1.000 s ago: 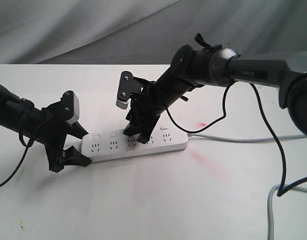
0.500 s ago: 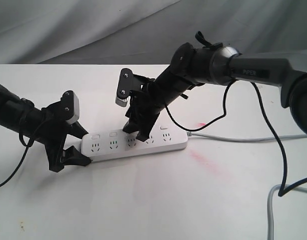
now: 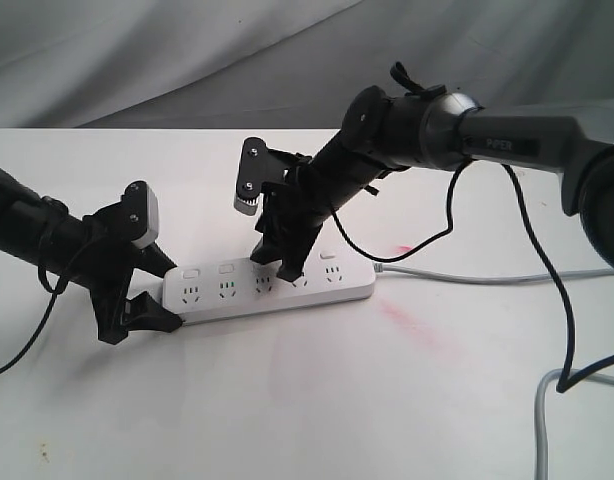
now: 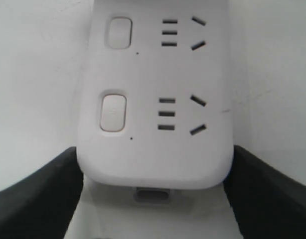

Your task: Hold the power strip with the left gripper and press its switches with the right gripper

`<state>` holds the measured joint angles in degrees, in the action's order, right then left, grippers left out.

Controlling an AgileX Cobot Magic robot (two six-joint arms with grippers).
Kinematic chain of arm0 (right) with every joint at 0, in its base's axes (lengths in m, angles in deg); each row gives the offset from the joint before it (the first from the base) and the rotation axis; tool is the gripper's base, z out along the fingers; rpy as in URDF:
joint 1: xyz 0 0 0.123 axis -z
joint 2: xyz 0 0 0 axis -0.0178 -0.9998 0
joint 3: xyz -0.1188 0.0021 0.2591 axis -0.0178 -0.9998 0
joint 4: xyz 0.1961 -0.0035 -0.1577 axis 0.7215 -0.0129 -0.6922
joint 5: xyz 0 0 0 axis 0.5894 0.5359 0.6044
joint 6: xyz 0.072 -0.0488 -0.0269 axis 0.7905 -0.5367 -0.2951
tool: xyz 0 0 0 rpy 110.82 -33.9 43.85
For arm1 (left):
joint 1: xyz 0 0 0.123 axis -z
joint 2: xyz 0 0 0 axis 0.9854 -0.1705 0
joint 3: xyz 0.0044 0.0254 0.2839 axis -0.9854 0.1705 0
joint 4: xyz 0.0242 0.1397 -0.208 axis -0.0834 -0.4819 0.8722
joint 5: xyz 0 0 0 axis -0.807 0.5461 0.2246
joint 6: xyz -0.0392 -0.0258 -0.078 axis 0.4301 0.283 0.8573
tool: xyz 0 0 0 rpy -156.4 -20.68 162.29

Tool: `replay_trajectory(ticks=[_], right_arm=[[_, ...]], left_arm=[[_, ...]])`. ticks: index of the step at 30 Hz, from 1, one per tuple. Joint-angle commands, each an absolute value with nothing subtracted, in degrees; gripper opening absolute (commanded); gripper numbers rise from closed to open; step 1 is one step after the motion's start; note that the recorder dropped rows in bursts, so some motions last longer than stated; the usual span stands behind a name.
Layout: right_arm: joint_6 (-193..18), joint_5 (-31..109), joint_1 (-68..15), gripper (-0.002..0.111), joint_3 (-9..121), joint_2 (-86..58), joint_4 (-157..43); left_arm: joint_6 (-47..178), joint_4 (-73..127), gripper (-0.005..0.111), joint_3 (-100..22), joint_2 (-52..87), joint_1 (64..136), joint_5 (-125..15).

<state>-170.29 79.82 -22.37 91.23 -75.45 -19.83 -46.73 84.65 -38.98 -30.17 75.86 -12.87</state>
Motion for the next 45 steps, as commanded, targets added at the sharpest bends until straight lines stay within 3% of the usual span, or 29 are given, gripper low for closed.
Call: replay_trajectory(ticks=[1,45], right_arm=[[-170.4,79.6,-22.2,0.043,90.9,-75.3,-19.9],[-170.1,83.2,-19.7,0.043,90.9,-82.1,-20.2]], left_arm=[[-46.3,85.5,0.054,-39.2,-30.0,76.2,-13.1],[-46.3,85.5,0.054,-39.2,-30.0,76.2,-13.1]])
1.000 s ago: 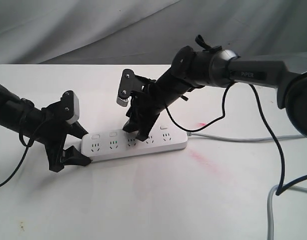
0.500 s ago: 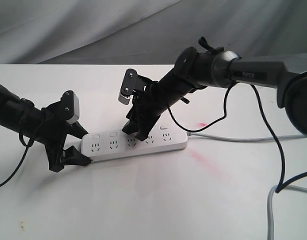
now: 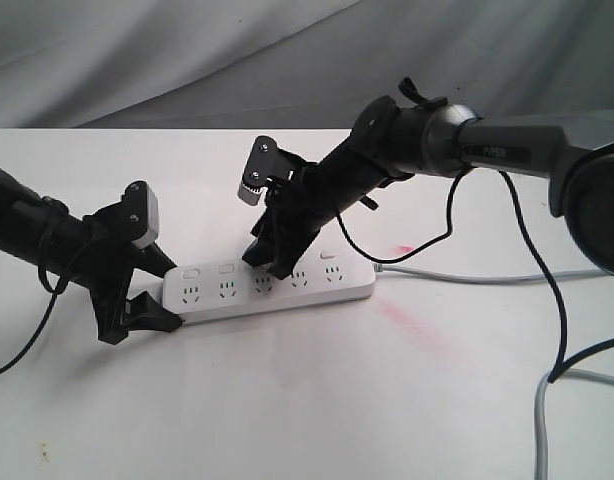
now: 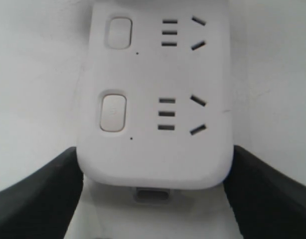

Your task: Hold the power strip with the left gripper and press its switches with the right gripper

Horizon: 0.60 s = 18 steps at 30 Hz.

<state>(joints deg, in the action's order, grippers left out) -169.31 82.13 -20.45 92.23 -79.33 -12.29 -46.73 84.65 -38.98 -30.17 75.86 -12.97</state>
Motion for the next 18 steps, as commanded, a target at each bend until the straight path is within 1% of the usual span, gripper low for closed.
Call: replay_trajectory(ticks=[1,11,18], right_arm=[[-170.1,83.2,-19.7,0.043,90.9,-82.1,-20.3],[-171.8,80.6,-18.9,0.043,86.4,-82.8,-19.7],[-172.2,80.7,-19.1,0.043,86.4,-80.5,-16.7]], left_arm=[[-46.3,85.5,0.054,-39.2,-30.0,76.2,-13.1],[-46.5,85.5,0.054,-39.2,-30.0,76.2,-13.1],[-46.5,85.5,0.054,-39.2,-30.0,76.2,-13.1]])
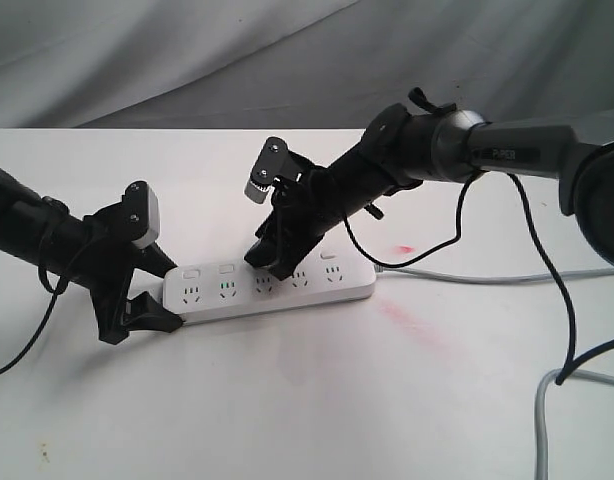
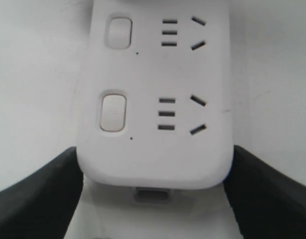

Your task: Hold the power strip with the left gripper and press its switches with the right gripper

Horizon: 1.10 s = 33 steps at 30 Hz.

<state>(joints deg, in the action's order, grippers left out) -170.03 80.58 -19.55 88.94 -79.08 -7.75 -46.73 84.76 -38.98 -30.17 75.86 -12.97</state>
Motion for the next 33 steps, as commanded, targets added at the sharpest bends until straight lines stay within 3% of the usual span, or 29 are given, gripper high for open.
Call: replay_trajectory(ticks=[1,11,33], right_arm=[[-172.2,80.5,-19.3,0.043,86.5,-79.5,-16.4],[-171.5,81.6,-17.6,0.043,86.3,-69.7,-18.4],[-171.8,80.6,-16.9,0.043,86.3,-72.8,-16.9]], left_arm=[[-46.3,85.5,0.054,-39.2,-30.0,76.2,-13.1],[-46.3,85.5,0.054,-39.2,-30.0,76.2,-13.1],[-46.3,85.5,0.054,-39.2,-30.0,76.2,-13.1]])
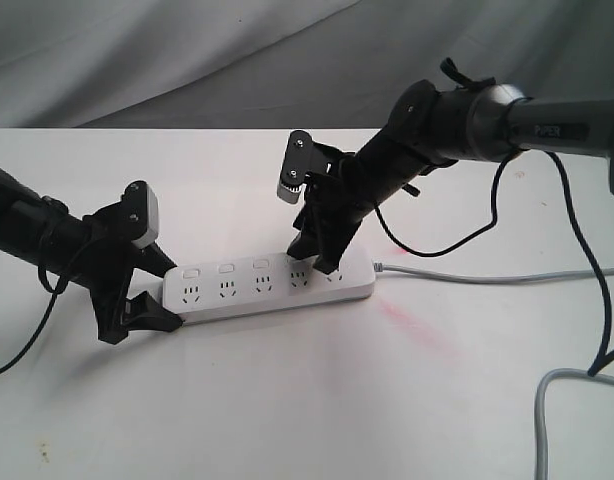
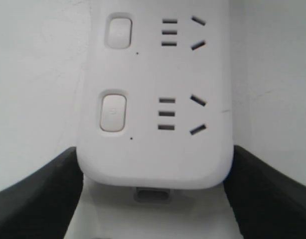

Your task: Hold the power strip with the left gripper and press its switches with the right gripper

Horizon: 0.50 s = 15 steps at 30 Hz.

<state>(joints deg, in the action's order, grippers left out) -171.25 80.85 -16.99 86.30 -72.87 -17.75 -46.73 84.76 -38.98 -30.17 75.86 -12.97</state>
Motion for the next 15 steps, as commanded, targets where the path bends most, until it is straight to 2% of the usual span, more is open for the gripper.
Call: replay_trajectory(ticks=[1,15], right_arm=[[-171.8,80.6,-16.9,0.043,86.3,-72.8,-16.9],[-171.8,80.0,-17.0,0.043,86.3,-74.6,-16.6]], left_arm=[[-46.3,85.5,0.054,-39.2,-30.0,76.2,-13.1],[-46.5,85.5,0.054,-39.2,-30.0,76.2,-13.1]])
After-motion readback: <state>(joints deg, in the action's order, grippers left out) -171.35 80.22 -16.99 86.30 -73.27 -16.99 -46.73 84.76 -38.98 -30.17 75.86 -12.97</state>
